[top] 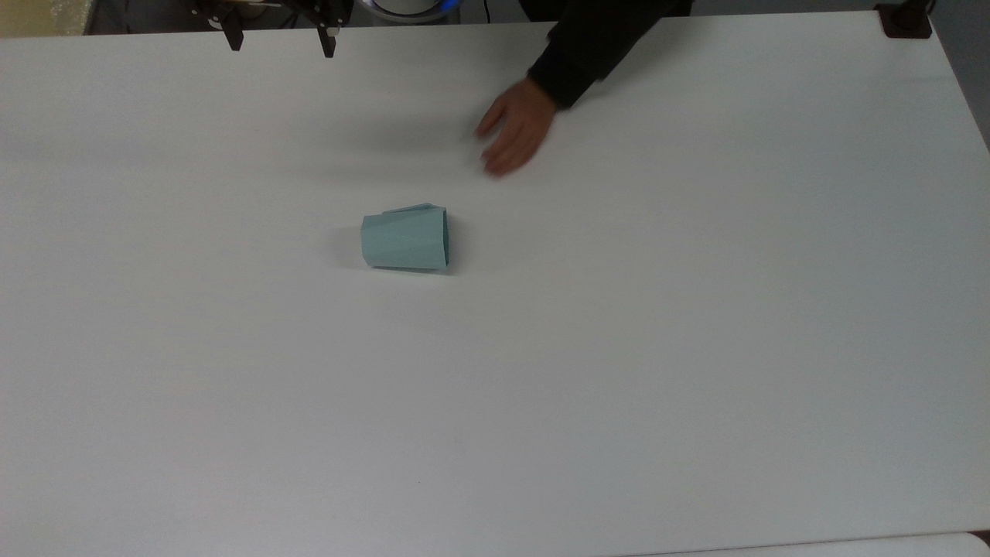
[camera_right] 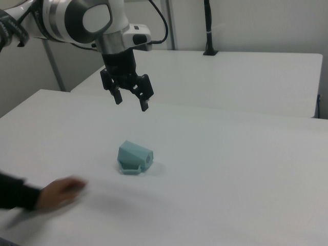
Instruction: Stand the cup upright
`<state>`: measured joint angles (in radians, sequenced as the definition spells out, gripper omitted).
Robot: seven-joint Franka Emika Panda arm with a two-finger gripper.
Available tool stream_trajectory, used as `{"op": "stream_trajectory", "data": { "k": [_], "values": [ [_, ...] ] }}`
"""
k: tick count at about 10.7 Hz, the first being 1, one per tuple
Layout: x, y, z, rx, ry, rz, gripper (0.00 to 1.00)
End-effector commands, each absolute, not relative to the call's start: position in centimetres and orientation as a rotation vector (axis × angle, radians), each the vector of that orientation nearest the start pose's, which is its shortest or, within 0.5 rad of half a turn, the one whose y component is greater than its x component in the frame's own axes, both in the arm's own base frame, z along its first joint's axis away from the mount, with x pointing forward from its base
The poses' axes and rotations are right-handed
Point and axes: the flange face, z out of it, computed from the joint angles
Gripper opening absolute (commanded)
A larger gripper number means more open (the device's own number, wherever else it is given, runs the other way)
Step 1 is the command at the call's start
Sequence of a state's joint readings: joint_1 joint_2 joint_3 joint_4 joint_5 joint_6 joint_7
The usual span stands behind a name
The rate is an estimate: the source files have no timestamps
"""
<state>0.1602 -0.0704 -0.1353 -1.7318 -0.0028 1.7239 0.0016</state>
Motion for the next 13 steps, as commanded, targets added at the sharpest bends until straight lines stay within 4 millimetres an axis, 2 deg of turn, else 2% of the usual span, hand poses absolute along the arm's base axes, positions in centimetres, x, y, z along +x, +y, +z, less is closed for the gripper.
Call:
{"op": "stream_trajectory", "data": {
  "k": [1, 6, 9, 10, 13],
  "values": [
    [53.8, -0.1, 60.4, -3.235, -0.062, -0.043, 1.0],
    [53.8, -0.4, 60.5, -3.234, -0.047, -0.047, 1.0],
    [54.0, 1.0, 60.5, -3.197, -0.039, -0.06, 1.0],
    [54.4, 2.2, 61.0, -3.197, -0.01, -0.085, 1.0],
    [55.9, 11.8, 60.8, -3.245, -0.021, -0.132, 1.0]
  ]
}}
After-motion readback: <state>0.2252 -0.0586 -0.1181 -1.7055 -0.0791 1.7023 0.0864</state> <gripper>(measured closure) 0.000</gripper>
